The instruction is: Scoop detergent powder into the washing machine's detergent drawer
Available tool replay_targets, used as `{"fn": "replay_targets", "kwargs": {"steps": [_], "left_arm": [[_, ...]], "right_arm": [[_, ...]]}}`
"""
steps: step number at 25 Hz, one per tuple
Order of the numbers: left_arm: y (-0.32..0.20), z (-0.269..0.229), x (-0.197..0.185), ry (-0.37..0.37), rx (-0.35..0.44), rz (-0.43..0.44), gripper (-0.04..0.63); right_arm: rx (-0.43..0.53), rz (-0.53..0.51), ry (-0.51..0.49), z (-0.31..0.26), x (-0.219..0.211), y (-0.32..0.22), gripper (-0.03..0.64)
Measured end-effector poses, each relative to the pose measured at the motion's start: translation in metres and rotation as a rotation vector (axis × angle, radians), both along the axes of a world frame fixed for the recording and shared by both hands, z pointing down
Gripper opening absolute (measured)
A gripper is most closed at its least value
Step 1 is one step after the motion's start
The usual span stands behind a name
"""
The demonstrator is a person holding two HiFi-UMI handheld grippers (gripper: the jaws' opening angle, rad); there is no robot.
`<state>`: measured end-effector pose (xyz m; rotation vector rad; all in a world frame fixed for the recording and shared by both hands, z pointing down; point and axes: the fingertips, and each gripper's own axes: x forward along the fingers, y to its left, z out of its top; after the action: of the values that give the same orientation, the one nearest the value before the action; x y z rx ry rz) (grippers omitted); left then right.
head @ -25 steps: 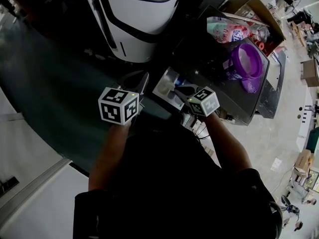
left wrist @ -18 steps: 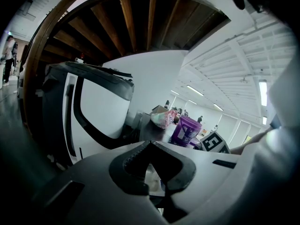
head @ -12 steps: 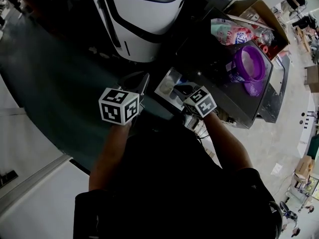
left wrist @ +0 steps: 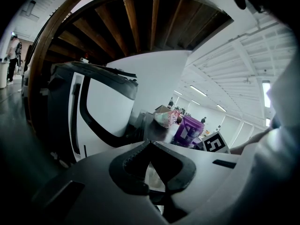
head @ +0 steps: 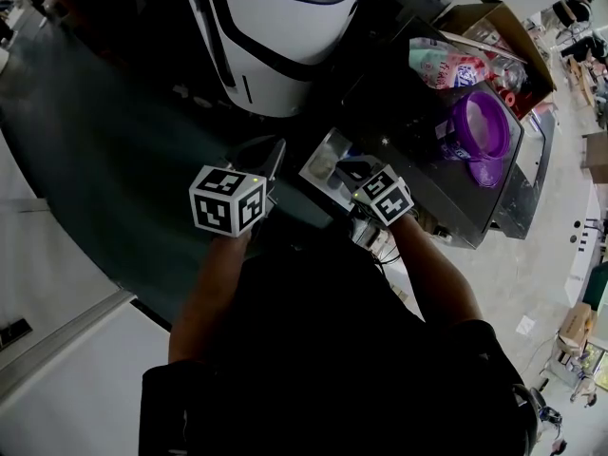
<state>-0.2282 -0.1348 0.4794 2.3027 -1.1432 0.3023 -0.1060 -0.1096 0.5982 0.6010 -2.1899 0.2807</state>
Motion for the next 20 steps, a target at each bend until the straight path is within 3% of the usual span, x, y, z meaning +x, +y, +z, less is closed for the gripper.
{"fn": "replay_targets", "kwargs": {"steps": [20], "left_arm": [[-0.0067,0.0074,0.0008,0.018,-0.018,0.028,0.008]], "right_arm": [[0.069,-0.053,0.084,0.0002,-0.0051,0.0038,0.021]]}}
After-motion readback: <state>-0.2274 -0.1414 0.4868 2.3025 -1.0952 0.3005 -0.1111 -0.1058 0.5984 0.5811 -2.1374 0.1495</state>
